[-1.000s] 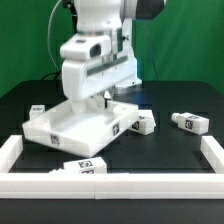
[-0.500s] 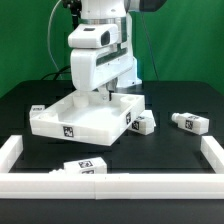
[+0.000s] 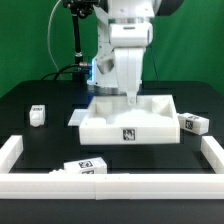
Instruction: Assemble one leg
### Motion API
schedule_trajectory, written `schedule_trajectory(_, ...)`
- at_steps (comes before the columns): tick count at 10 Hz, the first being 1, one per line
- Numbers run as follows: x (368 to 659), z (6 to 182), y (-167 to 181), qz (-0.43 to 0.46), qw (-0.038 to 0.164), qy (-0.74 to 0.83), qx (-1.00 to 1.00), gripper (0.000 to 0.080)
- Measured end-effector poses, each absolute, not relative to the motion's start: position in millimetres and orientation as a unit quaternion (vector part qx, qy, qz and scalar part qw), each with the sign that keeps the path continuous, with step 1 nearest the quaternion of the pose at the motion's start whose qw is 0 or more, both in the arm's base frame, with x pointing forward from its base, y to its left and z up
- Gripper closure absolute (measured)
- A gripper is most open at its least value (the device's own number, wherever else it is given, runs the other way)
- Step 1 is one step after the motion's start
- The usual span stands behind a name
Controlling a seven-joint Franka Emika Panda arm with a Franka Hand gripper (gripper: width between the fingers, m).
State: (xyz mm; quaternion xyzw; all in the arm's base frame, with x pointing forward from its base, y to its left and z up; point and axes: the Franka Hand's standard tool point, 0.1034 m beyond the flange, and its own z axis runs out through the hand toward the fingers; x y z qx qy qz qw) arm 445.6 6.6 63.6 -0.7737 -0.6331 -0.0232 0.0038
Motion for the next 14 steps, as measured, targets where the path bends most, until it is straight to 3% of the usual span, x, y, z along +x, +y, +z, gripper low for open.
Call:
schedule_trajectory(5, 448.8, 58.2, 8.7, -0.032, -0.001, -0.656, -0.754, 0.0742)
schedule_trajectory(9, 481.3, 50.7, 52.7, -0.043, 0.012, -0.677, -0.735, 0.0742)
schedule_trajectory(11, 477.7, 40.8, 70.7, -0.049, 0.015, -0.676, -0.735, 0.0742)
schedule_trajectory(14, 466.2, 17.7, 52.0, -0.037, 0.032, -0.678, -0.733, 0.0742)
